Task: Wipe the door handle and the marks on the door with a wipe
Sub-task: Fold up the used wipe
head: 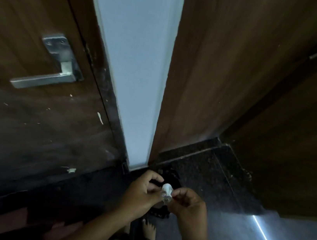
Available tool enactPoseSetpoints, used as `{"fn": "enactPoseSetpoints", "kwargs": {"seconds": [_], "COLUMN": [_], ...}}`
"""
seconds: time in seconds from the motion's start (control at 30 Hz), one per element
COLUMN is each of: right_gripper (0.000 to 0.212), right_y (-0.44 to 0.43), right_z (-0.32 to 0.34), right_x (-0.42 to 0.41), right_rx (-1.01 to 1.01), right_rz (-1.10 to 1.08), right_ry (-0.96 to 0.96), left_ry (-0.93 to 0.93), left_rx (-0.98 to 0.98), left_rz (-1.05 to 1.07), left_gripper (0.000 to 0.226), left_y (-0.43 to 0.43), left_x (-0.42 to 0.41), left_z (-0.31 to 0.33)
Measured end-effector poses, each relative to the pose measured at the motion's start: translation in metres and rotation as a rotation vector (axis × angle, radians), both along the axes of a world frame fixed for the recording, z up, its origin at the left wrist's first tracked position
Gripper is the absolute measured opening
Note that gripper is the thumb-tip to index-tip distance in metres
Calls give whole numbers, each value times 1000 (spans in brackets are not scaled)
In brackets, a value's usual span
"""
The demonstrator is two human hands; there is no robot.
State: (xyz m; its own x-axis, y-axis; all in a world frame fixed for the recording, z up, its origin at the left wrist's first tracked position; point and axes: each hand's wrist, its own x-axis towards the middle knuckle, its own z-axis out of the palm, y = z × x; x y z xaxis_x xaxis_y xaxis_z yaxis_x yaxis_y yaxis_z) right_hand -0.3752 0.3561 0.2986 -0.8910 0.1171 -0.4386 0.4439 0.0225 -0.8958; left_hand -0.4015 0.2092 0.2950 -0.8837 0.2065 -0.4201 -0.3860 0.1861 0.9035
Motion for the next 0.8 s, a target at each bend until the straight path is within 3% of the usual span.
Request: {"fn": "enactPoseSetpoints", "kwargs": {"seconds": [0.13,0.23,0.37,0.53,0.7,0.8], "right_gripper": [27,23,30,62,56,64], "right_y": [9,13,17,20,26,28], "right_z": [-29,-51,-77,-99,-104,-109], "right_x": [-7,-16,-30,-43,-37,-27], "right_rx": [188,426,635,623,606,598], "right_rz": [28,78,129,191,267,349], "right_ry": [-29,-2,-24,-157,-220,-216], "left_ry": [-78,-165,-290,-343,-334,-346], "left_rx": [-51,-36,-122,-112,-90,-115], "left_rz": [-82,-125,-167,-174,-212,-247], "left_gripper": [11,22,54,59,63,68], "left_y": [17,27,27,25,28,29], "left_x": [-2,-4,-9,-14,-15,-17], "left_z": [-27,-45,-68,-81,-81,-83]}}
